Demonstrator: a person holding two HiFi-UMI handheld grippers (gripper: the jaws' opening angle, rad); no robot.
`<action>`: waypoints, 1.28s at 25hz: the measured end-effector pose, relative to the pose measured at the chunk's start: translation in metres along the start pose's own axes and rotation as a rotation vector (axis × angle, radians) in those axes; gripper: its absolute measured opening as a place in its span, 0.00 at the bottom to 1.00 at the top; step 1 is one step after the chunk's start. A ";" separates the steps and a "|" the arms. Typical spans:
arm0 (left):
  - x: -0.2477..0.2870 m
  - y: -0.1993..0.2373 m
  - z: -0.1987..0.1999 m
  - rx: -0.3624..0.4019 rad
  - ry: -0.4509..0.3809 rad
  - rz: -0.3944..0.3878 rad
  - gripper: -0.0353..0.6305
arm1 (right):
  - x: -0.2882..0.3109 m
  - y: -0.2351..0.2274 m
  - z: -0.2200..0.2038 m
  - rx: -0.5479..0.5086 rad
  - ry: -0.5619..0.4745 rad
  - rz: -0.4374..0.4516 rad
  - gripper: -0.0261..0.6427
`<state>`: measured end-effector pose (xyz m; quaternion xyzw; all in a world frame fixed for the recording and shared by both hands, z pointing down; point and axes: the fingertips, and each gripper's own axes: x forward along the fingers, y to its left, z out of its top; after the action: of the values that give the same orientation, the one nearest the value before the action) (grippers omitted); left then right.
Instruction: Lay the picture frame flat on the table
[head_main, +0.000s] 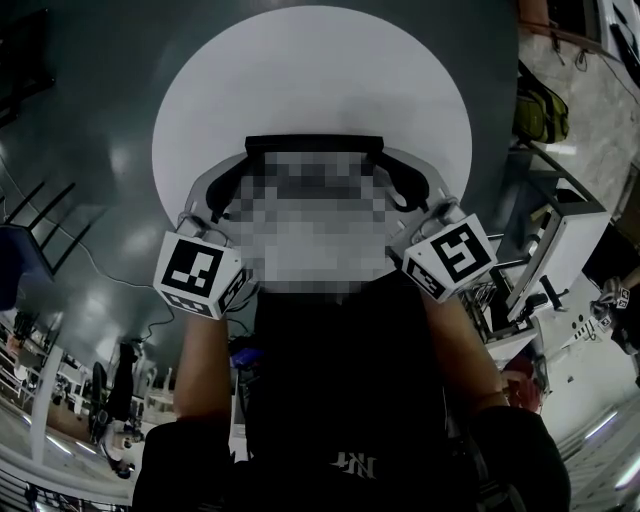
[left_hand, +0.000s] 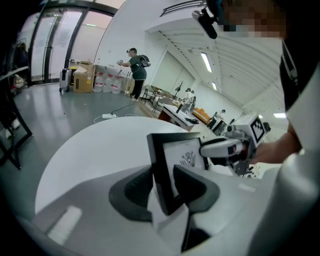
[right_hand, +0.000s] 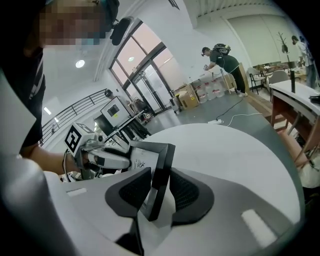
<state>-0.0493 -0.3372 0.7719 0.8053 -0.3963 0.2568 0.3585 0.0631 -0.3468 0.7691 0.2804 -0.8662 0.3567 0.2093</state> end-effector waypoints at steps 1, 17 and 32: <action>0.001 0.001 0.000 0.007 -0.001 0.008 0.25 | 0.002 -0.001 0.000 -0.002 0.001 -0.005 0.21; 0.009 0.009 -0.003 0.021 -0.012 0.072 0.27 | 0.011 -0.010 -0.003 -0.092 0.031 -0.119 0.25; 0.010 0.010 -0.007 0.064 0.006 0.161 0.29 | 0.012 -0.014 -0.003 -0.204 0.061 -0.216 0.29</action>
<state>-0.0529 -0.3411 0.7870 0.7811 -0.4501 0.2997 0.3123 0.0639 -0.3568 0.7849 0.3381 -0.8560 0.2508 0.3000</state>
